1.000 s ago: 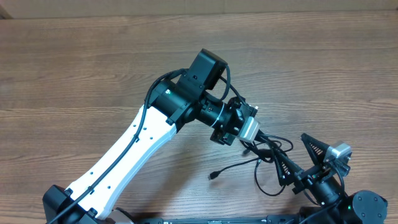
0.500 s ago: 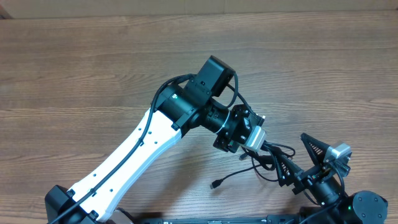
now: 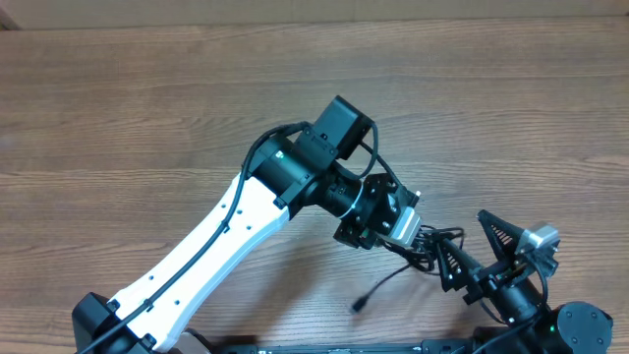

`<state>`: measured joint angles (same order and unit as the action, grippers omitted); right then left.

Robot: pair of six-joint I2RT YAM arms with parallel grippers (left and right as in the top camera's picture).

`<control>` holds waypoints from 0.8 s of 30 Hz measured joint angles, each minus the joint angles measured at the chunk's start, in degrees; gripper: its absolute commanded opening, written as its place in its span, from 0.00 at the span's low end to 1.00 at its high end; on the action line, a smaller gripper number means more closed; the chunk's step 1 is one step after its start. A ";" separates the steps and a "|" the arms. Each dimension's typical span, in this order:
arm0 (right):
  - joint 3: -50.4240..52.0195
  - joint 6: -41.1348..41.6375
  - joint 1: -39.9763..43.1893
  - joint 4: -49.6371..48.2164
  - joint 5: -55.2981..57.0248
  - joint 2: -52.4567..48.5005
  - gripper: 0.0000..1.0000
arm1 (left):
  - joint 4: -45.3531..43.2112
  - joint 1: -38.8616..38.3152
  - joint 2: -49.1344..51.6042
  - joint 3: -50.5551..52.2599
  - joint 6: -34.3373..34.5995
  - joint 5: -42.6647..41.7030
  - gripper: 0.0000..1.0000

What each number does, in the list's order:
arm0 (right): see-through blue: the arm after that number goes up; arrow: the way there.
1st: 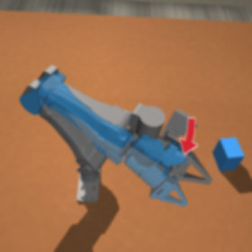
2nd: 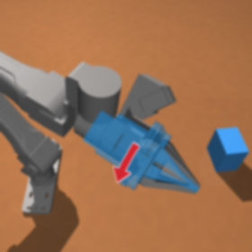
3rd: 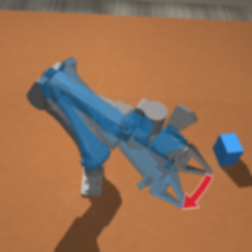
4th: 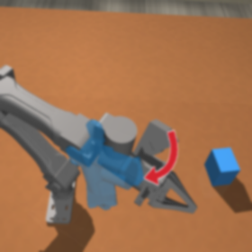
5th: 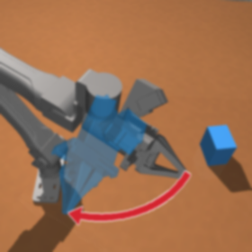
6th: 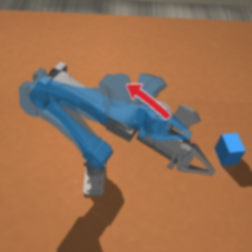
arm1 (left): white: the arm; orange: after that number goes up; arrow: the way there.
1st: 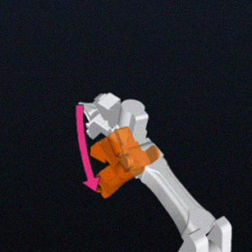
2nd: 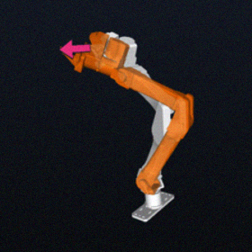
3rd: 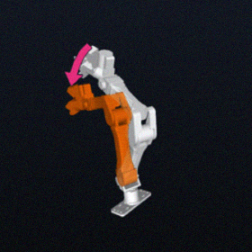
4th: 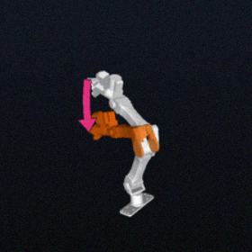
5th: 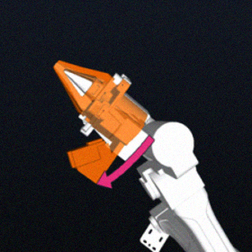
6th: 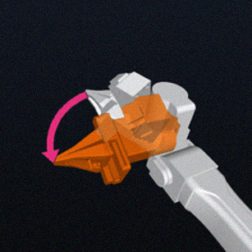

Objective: Untangle cables

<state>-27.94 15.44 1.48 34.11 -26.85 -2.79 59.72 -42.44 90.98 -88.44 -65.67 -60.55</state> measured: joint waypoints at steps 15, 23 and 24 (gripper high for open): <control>0.00 17.64 -0.02 16.06 36.70 -0.02 1.00 | 2.71 -2.12 0.00 0.00 -0.74 -0.39 0.04; 0.00 21.73 -0.02 16.11 42.10 -0.02 1.00 | -0.52 -1.86 0.00 0.00 1.22 -4.68 0.04; 0.00 21.86 0.00 16.13 42.23 -0.02 1.00 | -2.10 -1.57 0.00 0.00 2.40 -6.43 0.04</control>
<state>-27.94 37.30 1.48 50.24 15.38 -2.81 57.63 -44.01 90.98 -88.44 -63.26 -66.98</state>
